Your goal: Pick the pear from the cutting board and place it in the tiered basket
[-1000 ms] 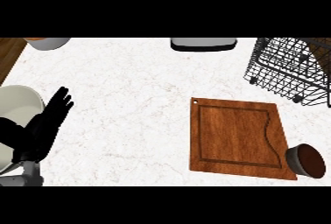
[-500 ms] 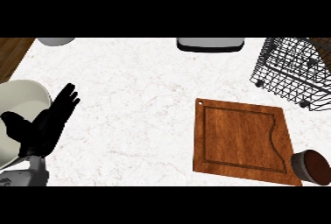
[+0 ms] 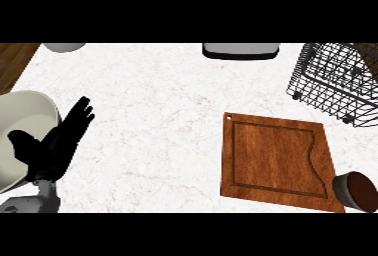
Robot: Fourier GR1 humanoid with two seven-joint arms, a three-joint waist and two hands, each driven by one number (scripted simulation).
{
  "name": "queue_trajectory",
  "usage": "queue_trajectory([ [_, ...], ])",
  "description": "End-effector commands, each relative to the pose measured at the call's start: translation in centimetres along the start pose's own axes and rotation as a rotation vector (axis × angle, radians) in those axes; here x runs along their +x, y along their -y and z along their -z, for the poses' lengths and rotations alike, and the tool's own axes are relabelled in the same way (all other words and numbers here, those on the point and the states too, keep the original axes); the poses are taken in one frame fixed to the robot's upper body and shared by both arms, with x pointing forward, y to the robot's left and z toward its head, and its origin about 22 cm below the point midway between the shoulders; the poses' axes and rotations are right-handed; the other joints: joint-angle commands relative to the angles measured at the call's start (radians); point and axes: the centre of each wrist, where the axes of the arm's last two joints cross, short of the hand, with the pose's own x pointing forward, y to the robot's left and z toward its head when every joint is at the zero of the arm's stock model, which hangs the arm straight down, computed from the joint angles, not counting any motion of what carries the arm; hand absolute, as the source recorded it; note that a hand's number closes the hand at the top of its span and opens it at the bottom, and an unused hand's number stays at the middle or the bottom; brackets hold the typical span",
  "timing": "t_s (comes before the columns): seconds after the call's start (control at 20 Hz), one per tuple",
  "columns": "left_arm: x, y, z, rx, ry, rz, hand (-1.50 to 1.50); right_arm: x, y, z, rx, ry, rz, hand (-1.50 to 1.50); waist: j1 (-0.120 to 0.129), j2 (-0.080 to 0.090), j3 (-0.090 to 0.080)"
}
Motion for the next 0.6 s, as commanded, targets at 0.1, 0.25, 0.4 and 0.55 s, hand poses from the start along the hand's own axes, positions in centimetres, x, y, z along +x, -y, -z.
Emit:
queue_trajectory([
  [0.1, 0.0, 1.0, 0.2, 0.014, 0.009, 0.016, 0.00, 1.8, -2.8, 2.6, 0.028, -0.057, 0.009, 1.50, 0.000, 0.000, 0.001],
  [0.25, 0.2, 0.1, 0.2, -0.002, 0.008, -0.018, 0.00, -0.5, -3.0, 2.3, 0.041, -0.054, 0.011, 1.50, 0.006, 0.004, 0.001],
  [0.4, 0.7, -1.3, 0.5, 0.012, -0.012, -0.005, 0.00, 0.7, -5.6, 2.6, 0.054, -0.036, -0.024, 1.50, -0.007, 0.000, 0.001],
  [0.55, -0.9, -0.1, -1.1, -0.005, -0.014, 0.006, 0.00, 0.1, -6.3, 3.0, 0.017, -0.061, -0.038, 1.50, 0.000, 0.001, 0.001],
])
